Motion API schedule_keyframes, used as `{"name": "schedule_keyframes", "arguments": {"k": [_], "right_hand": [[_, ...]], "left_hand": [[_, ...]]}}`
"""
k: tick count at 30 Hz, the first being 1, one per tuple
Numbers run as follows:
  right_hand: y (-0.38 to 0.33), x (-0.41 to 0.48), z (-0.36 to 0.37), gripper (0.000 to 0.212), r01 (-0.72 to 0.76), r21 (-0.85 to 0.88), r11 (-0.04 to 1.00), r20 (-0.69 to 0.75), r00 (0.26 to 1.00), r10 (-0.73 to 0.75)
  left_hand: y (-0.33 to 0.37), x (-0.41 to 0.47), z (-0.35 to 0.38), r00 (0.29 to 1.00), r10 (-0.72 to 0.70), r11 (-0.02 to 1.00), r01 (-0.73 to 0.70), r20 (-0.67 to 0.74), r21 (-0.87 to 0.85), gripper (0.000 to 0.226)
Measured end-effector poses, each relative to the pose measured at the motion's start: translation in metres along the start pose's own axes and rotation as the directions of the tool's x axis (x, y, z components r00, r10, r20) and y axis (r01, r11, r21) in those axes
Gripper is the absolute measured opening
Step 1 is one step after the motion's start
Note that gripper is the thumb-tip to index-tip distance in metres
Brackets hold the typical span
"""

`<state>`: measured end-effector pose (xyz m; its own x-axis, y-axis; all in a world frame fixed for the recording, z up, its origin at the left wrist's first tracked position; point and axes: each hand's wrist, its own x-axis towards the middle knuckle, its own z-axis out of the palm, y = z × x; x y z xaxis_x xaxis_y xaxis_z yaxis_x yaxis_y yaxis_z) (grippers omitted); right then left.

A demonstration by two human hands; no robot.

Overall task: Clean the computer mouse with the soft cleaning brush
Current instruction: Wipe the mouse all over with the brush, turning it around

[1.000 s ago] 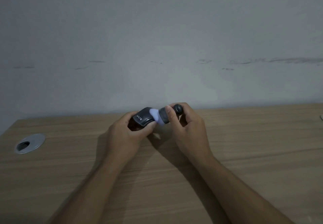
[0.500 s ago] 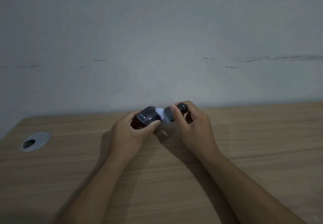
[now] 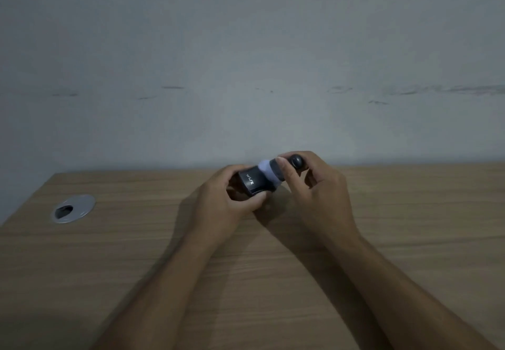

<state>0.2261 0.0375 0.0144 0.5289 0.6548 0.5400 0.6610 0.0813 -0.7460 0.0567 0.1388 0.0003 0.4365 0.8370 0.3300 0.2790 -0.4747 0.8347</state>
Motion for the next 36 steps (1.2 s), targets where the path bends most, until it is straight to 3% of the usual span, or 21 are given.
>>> {"name": "schedule_keyframes", "arguments": {"k": [4,9,18,21,26,32,36], "right_hand": [[-0.017,-0.002,-0.002,0.011,0.061,0.116,0.991,0.113,0.991,-0.074],[-0.021,0.007,-0.012,0.019,0.225,-0.016,0.974,0.237,0.948,-0.214],[-0.017,0.012,-0.02,0.018,0.22,-0.02,0.975,0.263,0.942,-0.207],[-0.022,0.01,-0.018,0.021,0.196,0.052,0.979,0.225,0.953,-0.203],[-0.015,0.012,-0.016,0.016,0.213,0.035,0.976,0.303,0.929,-0.214],[-0.022,0.011,-0.014,0.016,0.188,0.075,0.979,0.249,0.947,-0.201],[-0.021,0.011,-0.016,0.015,0.218,0.034,0.975,0.314,0.924,-0.217]], "left_hand": [[0.003,0.0,0.0,1.0,0.012,1.0,-0.012,-0.006,-0.007,0.051],[0.0,0.002,0.0,0.999,0.049,0.999,-0.049,-0.023,-0.001,0.048],[-0.004,0.003,0.002,0.996,0.093,0.996,-0.093,-0.005,0.002,0.053],[-0.002,0.001,-0.001,0.997,0.082,0.996,-0.082,-0.003,0.04,0.05],[-0.001,0.002,-0.002,0.996,0.091,0.996,-0.091,0.006,0.002,0.056],[0.003,-0.002,-0.002,0.992,0.129,0.992,-0.129,0.003,0.015,0.05],[0.003,0.001,-0.001,0.984,0.174,0.984,-0.176,0.044,0.039,0.065]]}}
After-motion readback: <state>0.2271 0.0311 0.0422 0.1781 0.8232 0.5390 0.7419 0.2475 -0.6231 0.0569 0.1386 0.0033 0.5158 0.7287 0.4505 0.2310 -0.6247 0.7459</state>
